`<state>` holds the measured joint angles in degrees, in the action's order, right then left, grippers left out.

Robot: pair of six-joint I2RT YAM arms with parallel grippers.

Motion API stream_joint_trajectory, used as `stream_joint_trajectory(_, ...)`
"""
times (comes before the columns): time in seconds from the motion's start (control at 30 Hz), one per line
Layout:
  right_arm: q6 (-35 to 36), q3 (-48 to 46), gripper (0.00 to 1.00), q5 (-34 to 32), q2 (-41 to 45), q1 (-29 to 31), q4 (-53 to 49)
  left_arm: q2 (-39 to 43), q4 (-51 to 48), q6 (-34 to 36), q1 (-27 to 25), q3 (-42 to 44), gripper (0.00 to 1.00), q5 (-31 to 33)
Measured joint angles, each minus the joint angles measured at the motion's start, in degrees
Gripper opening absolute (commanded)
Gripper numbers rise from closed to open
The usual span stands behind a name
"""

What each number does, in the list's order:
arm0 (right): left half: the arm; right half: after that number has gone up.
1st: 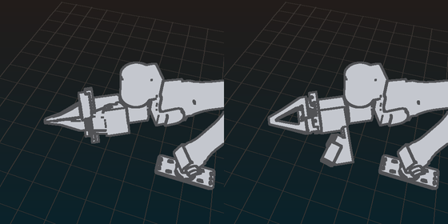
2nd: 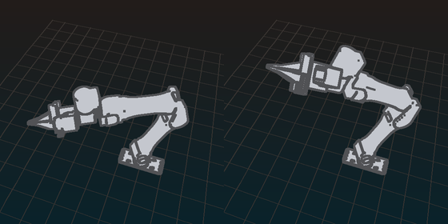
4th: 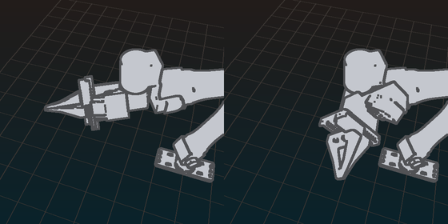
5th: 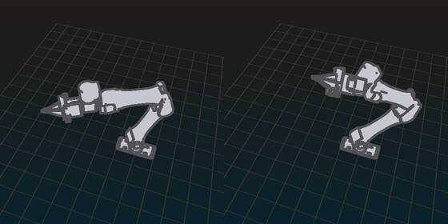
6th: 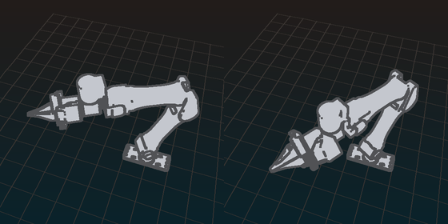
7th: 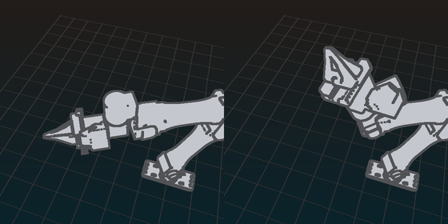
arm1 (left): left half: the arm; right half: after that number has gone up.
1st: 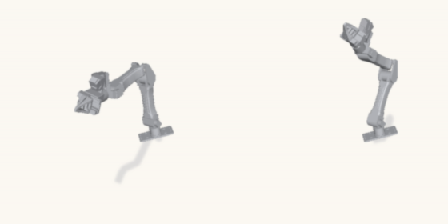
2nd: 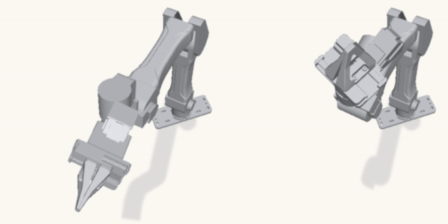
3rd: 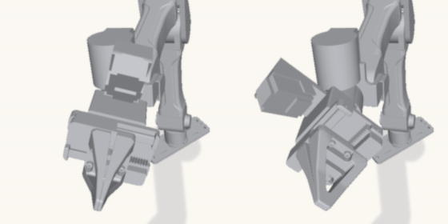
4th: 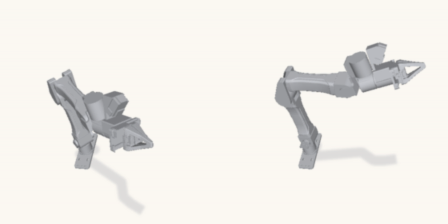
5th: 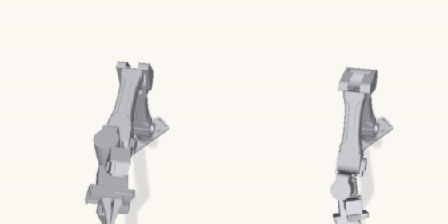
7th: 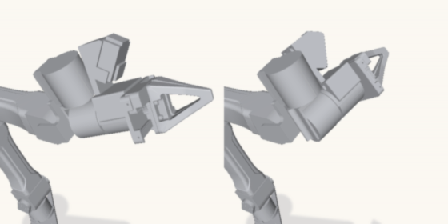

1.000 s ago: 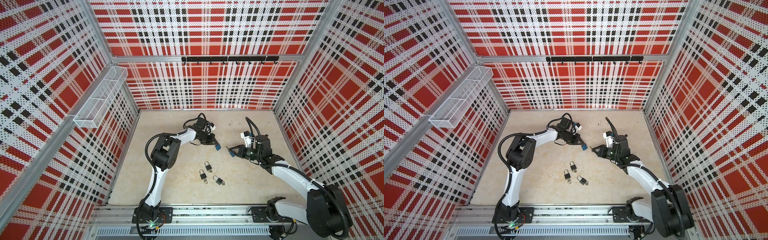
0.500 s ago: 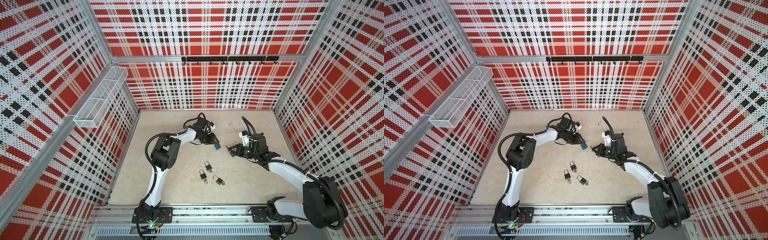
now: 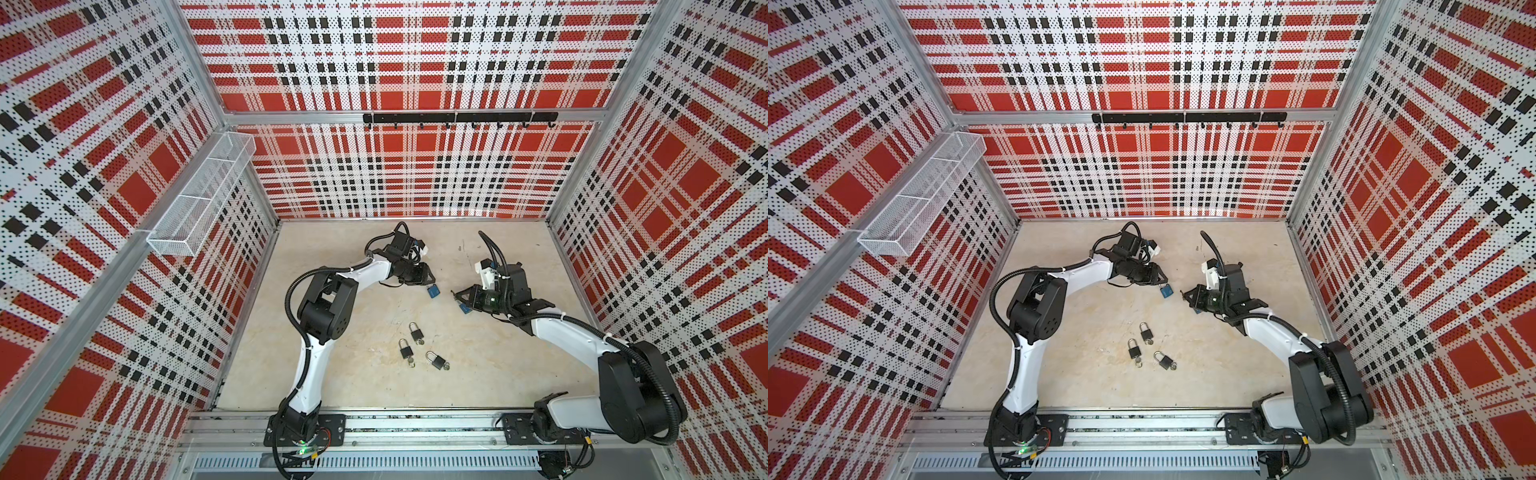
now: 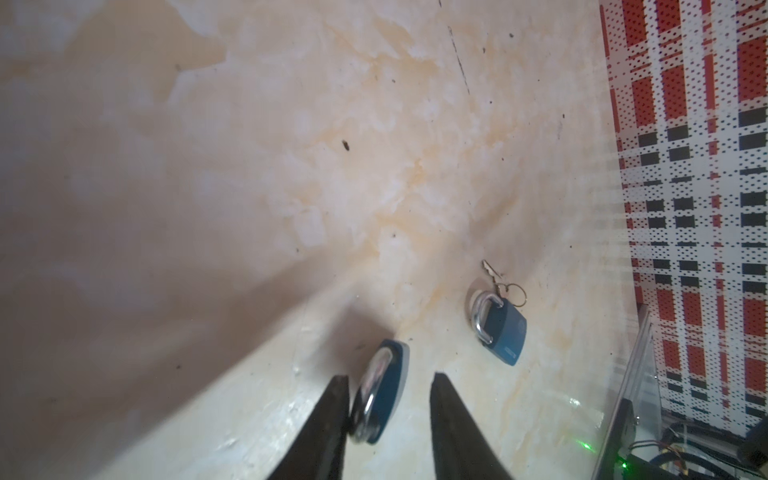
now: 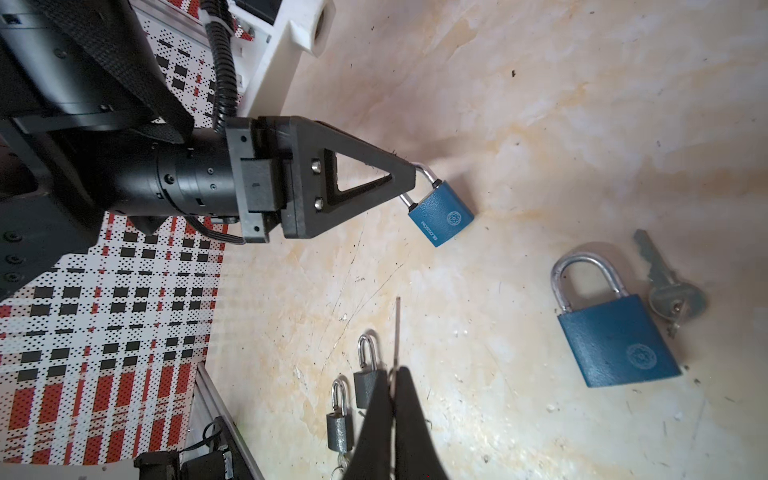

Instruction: Lock with the key

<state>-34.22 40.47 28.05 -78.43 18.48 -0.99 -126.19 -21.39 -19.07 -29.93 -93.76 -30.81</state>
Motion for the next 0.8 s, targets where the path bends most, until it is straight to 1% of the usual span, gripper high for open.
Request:
stream_joint_trajectory(0.2,0.0,0.0,0.0,-0.3,-0.5,0.3,0.2,1.6,0.3,0.0,-0.1,1.0,0.36,2.8)
stream_joint_trajectory(0.4,0.0,0.9,0.0,-1.6,-4.0,1.1,0.6,3.5,1.0,-0.1,0.2,2.7,0.36,4.5)
stream_joint_trajectory(0.57,0.0,3.2,0.0,-3.2,-8.5,2.4,2.6,6.9,2.6,-1.0,1.2,7.0,0.36,5.6)
stream_joint_trajectory(0.8,-0.1,6.8,0.0,-5.4,-16.5,3.1,6.3,15.5,8.6,-4.6,4.4,16.3,0.36,6.0)
